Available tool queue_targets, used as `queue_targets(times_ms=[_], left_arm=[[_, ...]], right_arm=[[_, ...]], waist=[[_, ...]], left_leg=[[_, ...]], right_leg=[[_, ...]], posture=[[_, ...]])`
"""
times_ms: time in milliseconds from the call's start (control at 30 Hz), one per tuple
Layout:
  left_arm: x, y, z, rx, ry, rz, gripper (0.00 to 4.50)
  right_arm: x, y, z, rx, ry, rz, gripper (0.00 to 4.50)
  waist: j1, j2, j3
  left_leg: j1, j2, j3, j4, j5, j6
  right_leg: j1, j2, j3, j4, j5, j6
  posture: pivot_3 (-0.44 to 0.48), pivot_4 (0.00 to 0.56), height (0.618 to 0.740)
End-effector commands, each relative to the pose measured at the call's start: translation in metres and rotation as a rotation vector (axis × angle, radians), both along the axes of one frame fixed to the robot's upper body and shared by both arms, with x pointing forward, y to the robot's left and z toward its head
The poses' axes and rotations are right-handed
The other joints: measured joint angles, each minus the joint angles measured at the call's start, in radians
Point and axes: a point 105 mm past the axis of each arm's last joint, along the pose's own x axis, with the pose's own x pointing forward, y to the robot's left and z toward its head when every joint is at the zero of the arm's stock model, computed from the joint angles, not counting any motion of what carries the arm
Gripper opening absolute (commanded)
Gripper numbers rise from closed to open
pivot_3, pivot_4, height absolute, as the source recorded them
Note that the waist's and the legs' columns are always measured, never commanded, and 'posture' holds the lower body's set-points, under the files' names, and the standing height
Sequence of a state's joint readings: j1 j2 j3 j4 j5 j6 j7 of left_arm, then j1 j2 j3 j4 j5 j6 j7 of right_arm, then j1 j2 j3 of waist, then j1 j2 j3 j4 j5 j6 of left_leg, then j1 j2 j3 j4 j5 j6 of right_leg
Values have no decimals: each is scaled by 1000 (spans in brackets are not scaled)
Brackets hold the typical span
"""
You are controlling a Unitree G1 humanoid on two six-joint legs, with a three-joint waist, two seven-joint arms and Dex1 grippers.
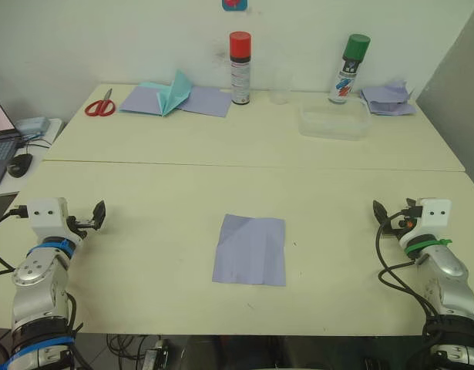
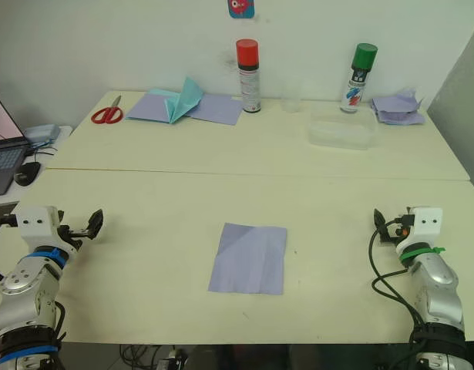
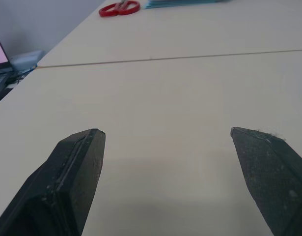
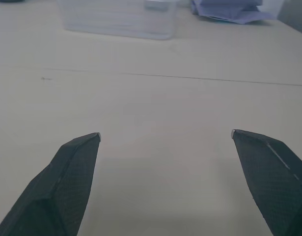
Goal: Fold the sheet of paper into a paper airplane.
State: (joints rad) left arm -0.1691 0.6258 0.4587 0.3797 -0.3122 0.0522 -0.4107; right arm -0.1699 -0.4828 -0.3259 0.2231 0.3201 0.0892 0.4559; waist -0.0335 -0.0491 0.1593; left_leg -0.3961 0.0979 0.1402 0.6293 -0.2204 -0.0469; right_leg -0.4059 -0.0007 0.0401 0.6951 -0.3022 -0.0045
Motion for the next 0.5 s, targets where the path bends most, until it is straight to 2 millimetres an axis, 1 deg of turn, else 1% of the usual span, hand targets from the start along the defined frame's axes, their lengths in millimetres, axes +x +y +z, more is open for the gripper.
queue_targets(times_ms=[33,100,133,233,300,400,433,500], left_arm=[[0,-6,31,34,-50,-84,4500],[3,-20,46,44,-54,-179,4500],[5,-31,56,50,-55,-251,4500],[6,-73,82,93,-28,-501,4500],[3,-104,92,122,8,-670,4500],[-5,-155,99,168,61,-914,3895],[-8,-172,100,187,74,-989,3611],[-11,-199,97,217,93,-1096,2925]], right_arm=[[-1,15,29,-27,-31,167,4461],[-4,22,36,-30,-2,265,4461],[-6,28,42,-34,13,331,4461],[-18,49,56,-37,82,549,4461],[-25,61,63,-28,133,661,4461],[-32,76,69,-43,186,776,4500],[-33,80,69,-46,200,804,4500],[-35,88,69,-51,212,842,4500]], waist=[[1,0,0],[1,0,0],[0,0,0],[2,0,0],[4,0,0],[3,0,0],[3,0,0],[3,0,0]], left_leg=[[0,0,0,0,0,0],[0,0,-1,0,0,0],[0,0,-1,0,0,0],[-1,-1,-1,1,-1,2],[-1,-1,-2,1,-1,2],[-1,-1,-2,1,-1,2],[-1,-1,-2,1,-1,2],[-1,-1,-3,1,-1,2]], right_leg=[[0,0,0,0,0,0],[0,0,0,0,0,0],[0,0,-1,0,0,0],[0,0,-1,0,0,0],[0,0,-1,-1,0,0],[1,0,0,-1,0,1],[1,1,0,-1,0,1],[1,1,0,-2,-1,1]], posture=[[0,150,740],[0,150,740],[0,150,740],[0,150,740],[0,150,740],[0,150,740],[0,150,740],[0,150,740]])
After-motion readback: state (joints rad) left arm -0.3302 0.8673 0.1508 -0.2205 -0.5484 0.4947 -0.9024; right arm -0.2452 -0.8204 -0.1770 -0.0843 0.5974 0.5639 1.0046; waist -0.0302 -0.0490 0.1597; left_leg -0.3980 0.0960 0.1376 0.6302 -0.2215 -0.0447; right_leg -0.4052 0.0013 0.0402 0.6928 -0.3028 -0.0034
